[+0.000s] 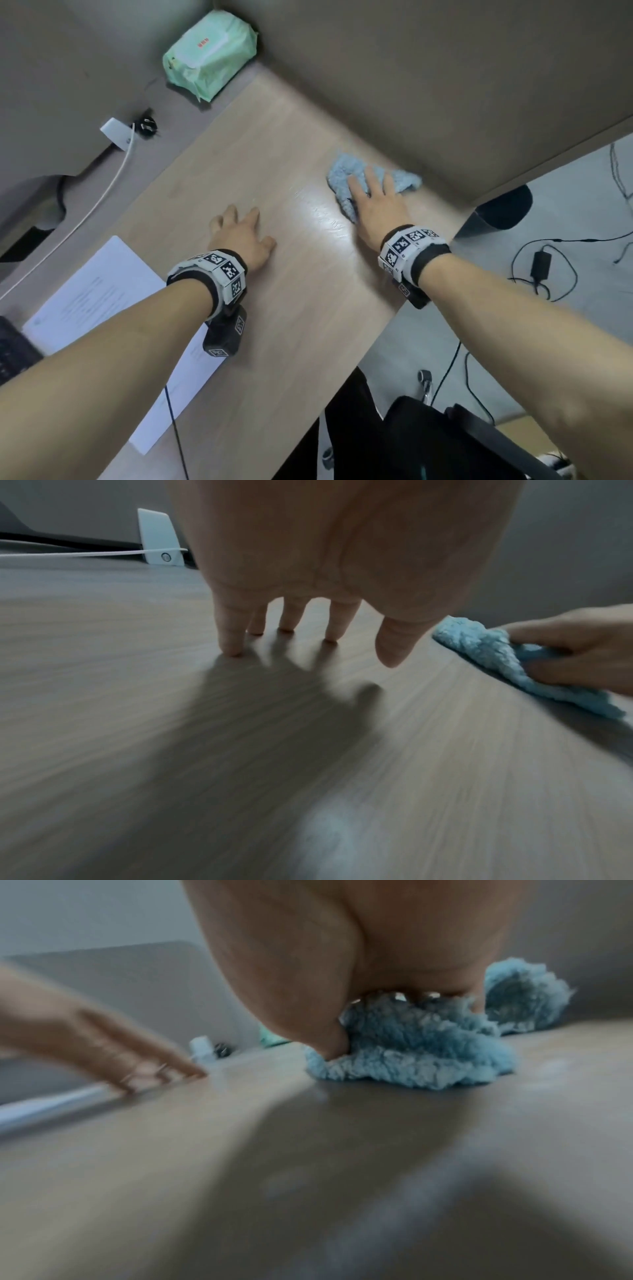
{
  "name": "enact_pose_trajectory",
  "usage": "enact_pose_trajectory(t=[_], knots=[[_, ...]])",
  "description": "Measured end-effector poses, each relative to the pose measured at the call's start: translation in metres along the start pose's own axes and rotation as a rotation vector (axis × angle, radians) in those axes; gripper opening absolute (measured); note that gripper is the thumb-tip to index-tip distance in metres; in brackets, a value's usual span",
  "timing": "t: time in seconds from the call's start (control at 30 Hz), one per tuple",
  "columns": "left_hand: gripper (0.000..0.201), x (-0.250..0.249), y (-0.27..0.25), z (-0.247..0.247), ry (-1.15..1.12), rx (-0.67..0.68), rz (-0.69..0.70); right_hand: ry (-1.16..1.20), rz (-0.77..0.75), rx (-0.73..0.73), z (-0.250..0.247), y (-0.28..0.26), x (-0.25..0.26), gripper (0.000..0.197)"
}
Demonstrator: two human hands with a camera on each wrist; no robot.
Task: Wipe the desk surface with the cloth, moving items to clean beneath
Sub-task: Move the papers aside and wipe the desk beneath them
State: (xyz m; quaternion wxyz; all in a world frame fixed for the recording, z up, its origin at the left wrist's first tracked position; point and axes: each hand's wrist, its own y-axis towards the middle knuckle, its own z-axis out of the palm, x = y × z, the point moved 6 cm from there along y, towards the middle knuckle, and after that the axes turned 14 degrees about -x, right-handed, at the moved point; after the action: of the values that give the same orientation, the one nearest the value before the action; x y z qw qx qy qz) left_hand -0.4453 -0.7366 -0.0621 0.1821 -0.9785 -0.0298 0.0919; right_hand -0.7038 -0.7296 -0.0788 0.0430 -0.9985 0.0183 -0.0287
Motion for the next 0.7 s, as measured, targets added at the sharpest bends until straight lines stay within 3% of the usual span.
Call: enact_pose_trajectory(t=[0.07,0.17,0.3,0.47,0.7], knots=[[0.068,-0.002,0.000,-0.002,0.019,-0.008,0.012,-0.036,-0.035,0.008,0.005,-0.017,-0.019,0.071],[0.066,-0.002,-0.001,-0.006,0.078,-0.014,0.043,-0.078,0.001,-0.018,0.005,0.004,-0.029,0.073],[0.063,-0.001,-0.001,-0.009,0.120,-0.005,0.067,-0.016,0.071,-0.033,-0.011,0.064,-0.003,0.069],[0.065,0.000,-0.001,-0.005,0.175,0.003,0.082,-0.007,-0.004,-0.008,-0.016,0.112,0.030,0.076],[0.069,-0.001,0.002,-0.006,0.203,0.047,0.083,-0.024,0.010,-0.050,-0.018,0.076,-0.010,0.065]])
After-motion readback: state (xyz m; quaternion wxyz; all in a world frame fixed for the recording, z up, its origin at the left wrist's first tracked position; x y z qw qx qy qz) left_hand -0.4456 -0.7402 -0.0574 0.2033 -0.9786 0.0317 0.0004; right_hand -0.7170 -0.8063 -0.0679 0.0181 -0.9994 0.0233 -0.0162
